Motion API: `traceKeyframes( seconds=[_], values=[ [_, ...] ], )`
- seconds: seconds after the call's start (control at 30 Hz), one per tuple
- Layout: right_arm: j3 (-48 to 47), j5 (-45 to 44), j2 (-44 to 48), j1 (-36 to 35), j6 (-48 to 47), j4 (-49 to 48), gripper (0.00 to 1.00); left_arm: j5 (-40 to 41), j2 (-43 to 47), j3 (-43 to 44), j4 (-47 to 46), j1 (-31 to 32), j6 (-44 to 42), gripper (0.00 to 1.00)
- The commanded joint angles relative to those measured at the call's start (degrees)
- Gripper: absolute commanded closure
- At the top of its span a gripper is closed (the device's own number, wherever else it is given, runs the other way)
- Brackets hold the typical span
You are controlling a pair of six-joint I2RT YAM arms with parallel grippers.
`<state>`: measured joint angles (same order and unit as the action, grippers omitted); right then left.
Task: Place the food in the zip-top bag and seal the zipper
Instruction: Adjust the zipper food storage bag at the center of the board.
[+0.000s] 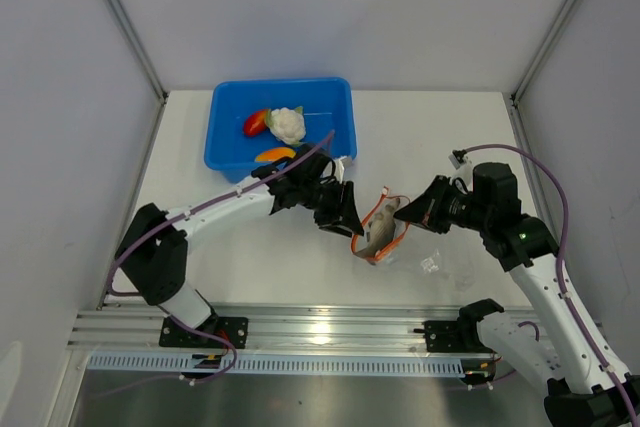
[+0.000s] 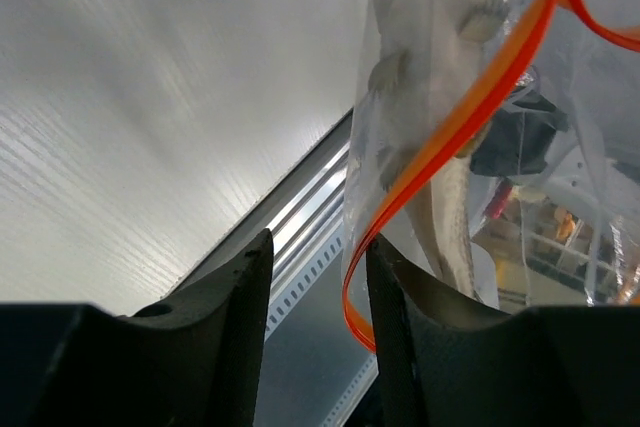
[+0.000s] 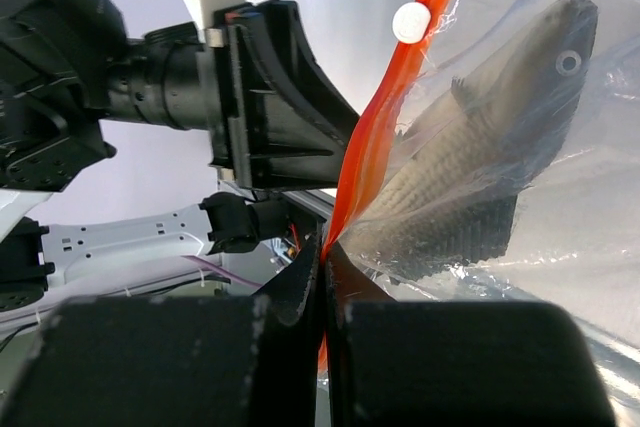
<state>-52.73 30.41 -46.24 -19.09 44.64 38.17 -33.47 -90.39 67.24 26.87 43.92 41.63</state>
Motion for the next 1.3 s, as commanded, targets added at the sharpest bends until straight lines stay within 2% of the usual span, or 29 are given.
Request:
traceKeyframes(
  seconds=[0.0,0.03,0.3,0.33,0.43,0.87,1.27],
  values=[
    [-0.9,0.9,0.1,0.2,1.2,-3.2,1.00,-1.9,-2.1,0.8,-1.2,0.6,-0.1,0.57],
    [-0.9,0.8,0.1,0.2,1.1,-3.4,1.00,-1.8,-2.4,1.0,-1.2,0.6,-0.4,0.62],
    [-0.4,-0.4,-0.3,0.2,1.1,-2.6,1.00,-2.8,-3.5,5.3,0.8,0.6,-1.9,0.83],
    [-0.3,-0.7,-0.3,0.2,0.9,-2.1,1.00,-3.7,-3.4,6.1,1.0,0.6,-1.9,0.90],
    [0.3,-1.5,-0.3,0.1,0.2,-1.3,1.00,-5.0,-3.1,9.6,2.7,0.7,-1.5,1.00],
    [-1.2,-9.2,-0.4,0.1,-4.1,6.3,1.00,-10.0,0.0,23.2,4.4,0.6,5.2,0.99],
    [-6.3,-11.1,1.2,-0.1,-5.0,7.3,1.00,-10.0,-0.6,21.5,5.5,0.6,4.3,0.99]
  ],
)
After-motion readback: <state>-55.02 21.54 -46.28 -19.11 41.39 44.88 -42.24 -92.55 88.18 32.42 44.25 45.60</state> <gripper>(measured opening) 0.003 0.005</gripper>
